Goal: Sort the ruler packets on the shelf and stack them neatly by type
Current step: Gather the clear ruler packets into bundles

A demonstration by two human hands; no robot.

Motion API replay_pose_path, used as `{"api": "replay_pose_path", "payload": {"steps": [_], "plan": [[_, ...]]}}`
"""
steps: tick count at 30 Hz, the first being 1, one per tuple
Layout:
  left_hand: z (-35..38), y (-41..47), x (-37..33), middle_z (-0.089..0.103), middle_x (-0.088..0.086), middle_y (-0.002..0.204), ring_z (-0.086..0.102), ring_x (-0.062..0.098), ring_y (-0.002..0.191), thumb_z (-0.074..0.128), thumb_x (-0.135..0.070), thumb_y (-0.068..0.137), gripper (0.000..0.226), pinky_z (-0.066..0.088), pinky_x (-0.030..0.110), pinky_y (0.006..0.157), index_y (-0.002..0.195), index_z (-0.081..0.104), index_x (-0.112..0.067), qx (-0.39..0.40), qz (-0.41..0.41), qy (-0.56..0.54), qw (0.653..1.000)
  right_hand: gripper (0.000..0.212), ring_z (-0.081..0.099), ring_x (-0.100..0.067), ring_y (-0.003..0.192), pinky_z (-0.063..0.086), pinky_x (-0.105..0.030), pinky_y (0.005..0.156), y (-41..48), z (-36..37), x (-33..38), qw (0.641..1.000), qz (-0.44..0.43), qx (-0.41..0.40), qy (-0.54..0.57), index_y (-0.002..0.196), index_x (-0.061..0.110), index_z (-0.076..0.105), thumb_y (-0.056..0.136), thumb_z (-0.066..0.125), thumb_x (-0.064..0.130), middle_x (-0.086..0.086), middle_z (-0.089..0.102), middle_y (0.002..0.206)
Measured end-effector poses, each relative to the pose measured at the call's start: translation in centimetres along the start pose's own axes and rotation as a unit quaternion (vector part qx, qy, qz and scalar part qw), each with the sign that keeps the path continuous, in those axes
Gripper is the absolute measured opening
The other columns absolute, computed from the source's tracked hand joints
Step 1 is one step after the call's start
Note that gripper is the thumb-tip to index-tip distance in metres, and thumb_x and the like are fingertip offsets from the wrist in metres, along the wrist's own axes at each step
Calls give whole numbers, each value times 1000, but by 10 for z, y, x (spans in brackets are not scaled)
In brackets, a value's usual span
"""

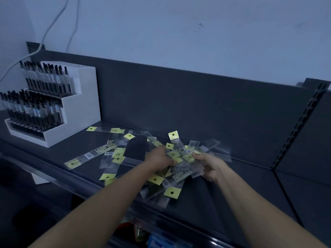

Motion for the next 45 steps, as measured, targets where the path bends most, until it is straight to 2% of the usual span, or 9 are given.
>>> {"api": "replay_pose_path", "payload": {"steps": [6,11,17,21,27,29,32,36,45], "plan": [[1,2,-3,62,9,118,60,26,107,67,-36,87,40,47,35,89,116,59,-10,-6,30,-21,999,14,65,-27,64,48,-25,40,7,5,-2,1000,-16,17,-1,98,5,62,86,68,7,-21,69,99],[-18,2,1,61,5,122,56,24,114,49,-32,99,31,44,35,97,123,61,-17,16,40,-4,999,33,65,-28,64,58,-33,51,17,4,10,993,-83,-76,-25,103,1,61,75,67,-15,-17,70,86],[-82,13,49,36,14,148,30,34,136,41,-60,92,63,23,54,108,139,45,-19,-108,-123,355,920,13,68,-30,73,59,-48,75,23,9,20,994,-74,-62,-53,85,0,58,81,65,-10,-18,70,84],[-94,14,91,14,18,159,16,41,144,36,-80,80,100,16,61,110,153,16,-14,-53,-258,312,913,16,67,-28,72,59,-34,63,34,13,11,991,-63,-67,-95,96,0,60,82,65,-7,-19,70,91],[-78,23,70,41,13,142,37,34,129,40,-51,97,52,32,44,102,136,48,-18,-79,-149,357,919,25,70,-35,80,60,-47,74,48,21,15,989,-51,-65,-123,105,-4,59,82,66,-6,-22,70,94],[-74,28,66,48,12,137,41,34,124,40,-44,98,42,34,43,101,129,54,-19,-78,-108,330,935,18,67,-29,68,60,-36,58,48,22,17,988,-43,-64,-133,99,-4,61,82,67,-6,-18,69,86],[-76,30,63,53,5,135,42,32,126,50,-57,90,45,33,41,105,122,62,-29,-61,-64,241,966,13,59,-23,53,51,-26,45,47,21,16,990,-34,-64,-121,93,0,60,83,66,-6,-15,64,77],[-74,23,56,34,9,146,28,32,135,67,-76,64,93,27,45,106,137,44,-24,-9,-123,255,959,10,60,-20,42,53,-29,41,46,20,14,995,-16,-56,-84,85,1,57,85,64,-7,-14,64,72],[-67,31,48,54,1,118,50,27,115,78,-61,65,67,26,42,100,107,47,-17,26,-139,212,967,3,60,-24,52,53,-32,39,34,22,9,994,20,18,-105,90,-1,59,89,62,0,-13,61,78]]}}
Point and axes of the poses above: each hand's wrist, its own y-axis towards the middle knuckle, its own z-axis out of the palm, x = y × z, the point moved 4 cm from there along y, towards the middle knuckle
